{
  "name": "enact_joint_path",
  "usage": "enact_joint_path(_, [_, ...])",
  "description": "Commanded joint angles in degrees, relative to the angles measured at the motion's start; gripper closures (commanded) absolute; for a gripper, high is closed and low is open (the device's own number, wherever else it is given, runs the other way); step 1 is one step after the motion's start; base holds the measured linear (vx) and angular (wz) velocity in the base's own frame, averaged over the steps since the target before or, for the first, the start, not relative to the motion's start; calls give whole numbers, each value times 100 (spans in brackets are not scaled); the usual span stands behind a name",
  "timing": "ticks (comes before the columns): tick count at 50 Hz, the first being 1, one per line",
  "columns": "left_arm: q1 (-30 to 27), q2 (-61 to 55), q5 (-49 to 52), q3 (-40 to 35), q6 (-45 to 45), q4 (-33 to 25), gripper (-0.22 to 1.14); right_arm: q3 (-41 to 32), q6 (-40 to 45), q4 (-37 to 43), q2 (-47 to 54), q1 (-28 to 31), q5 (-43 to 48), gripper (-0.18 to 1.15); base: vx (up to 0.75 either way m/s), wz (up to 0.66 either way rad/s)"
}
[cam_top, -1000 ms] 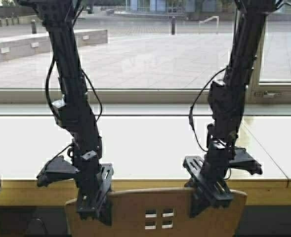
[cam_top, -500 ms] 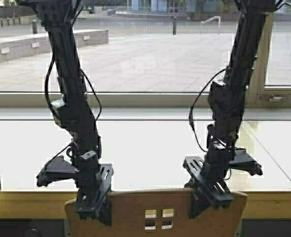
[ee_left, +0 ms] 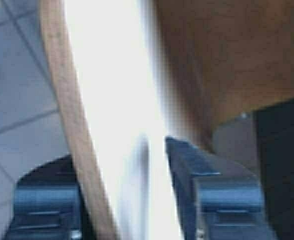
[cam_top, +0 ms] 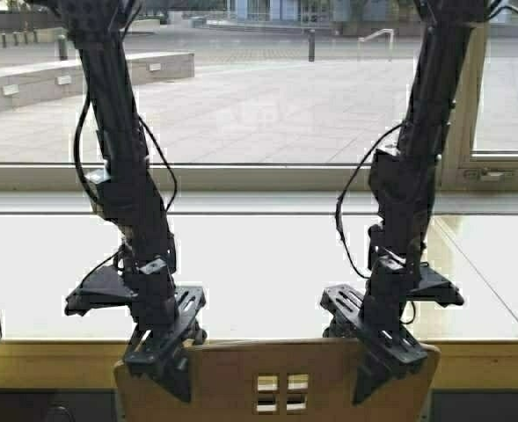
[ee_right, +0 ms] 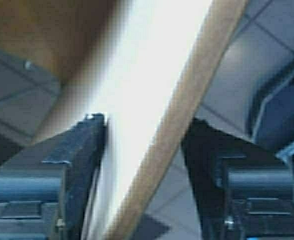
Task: Push the chairs under the table
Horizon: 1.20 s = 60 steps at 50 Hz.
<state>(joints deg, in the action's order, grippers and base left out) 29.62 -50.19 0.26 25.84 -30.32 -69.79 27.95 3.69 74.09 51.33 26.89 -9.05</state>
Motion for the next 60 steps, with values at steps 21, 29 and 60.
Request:
enact_joint_path(21, [-123, 2101, -70, 738, 26, -53, 11, 879, -53, -44, -2232, -237, 26, 10, 0, 0])
enact_joint_path(29, [-132, 2742, -149, 1204, 35, -97, 11, 1310, -26, -18, -3032, -325, 158, 10, 0, 0])
enact_joint_path(60, [-176, 6442, -773, 3050, 2839, 2373, 11, 2197, -299, -2953, -5502, -132, 1178, 10, -4, 1])
